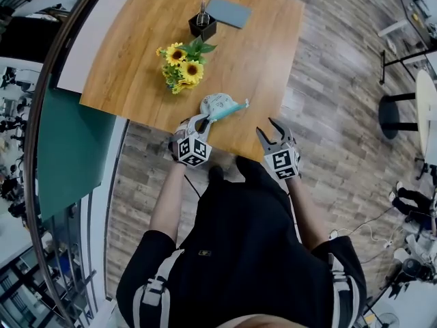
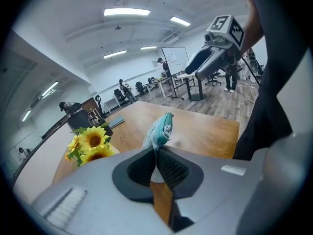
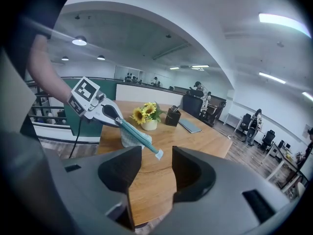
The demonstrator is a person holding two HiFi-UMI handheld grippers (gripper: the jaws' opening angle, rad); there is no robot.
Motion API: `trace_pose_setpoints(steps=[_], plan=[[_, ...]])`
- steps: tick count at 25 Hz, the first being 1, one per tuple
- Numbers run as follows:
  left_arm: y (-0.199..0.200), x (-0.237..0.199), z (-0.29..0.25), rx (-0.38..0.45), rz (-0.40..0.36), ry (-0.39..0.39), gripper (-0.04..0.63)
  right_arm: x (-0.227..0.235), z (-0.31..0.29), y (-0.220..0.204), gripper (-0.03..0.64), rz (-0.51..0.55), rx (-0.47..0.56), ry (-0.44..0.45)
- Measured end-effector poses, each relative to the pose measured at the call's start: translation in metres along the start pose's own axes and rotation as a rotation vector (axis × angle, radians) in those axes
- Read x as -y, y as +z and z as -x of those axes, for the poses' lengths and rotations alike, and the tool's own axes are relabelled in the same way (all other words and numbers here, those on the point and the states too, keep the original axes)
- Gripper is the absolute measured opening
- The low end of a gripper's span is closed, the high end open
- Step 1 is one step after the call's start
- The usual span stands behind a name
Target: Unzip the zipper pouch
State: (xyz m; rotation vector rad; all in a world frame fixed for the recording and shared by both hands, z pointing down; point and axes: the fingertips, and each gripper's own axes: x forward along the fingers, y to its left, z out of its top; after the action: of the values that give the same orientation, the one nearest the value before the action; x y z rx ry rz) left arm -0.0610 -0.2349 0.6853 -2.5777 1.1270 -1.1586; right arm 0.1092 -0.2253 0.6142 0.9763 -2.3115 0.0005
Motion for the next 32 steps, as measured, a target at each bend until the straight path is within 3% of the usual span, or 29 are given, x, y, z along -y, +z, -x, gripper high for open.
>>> trace_pose_setpoints(steps=[21,24,29,32], plan=[[0.025,0.005,0.040,-0.007,0.063,0.052,0.009,-0.055,0.006,0.035,0.192,0.003,0.076,0.040],[0.027,0.011,0.048,-0.007,0.077,0.037,0.009,-0.070,0.005,0.044,0.184,0.010,0.096,0.064],[0.033,0.021,0.065,-0.008,0.080,0.023,0.009,-0.110,0.005,0.063,0.153,0.111,0.130,0.140],[0.034,0.025,0.075,-0.015,0.084,0.043,0.009,-0.128,0.006,0.075,0.143,0.055,0.154,0.169]])
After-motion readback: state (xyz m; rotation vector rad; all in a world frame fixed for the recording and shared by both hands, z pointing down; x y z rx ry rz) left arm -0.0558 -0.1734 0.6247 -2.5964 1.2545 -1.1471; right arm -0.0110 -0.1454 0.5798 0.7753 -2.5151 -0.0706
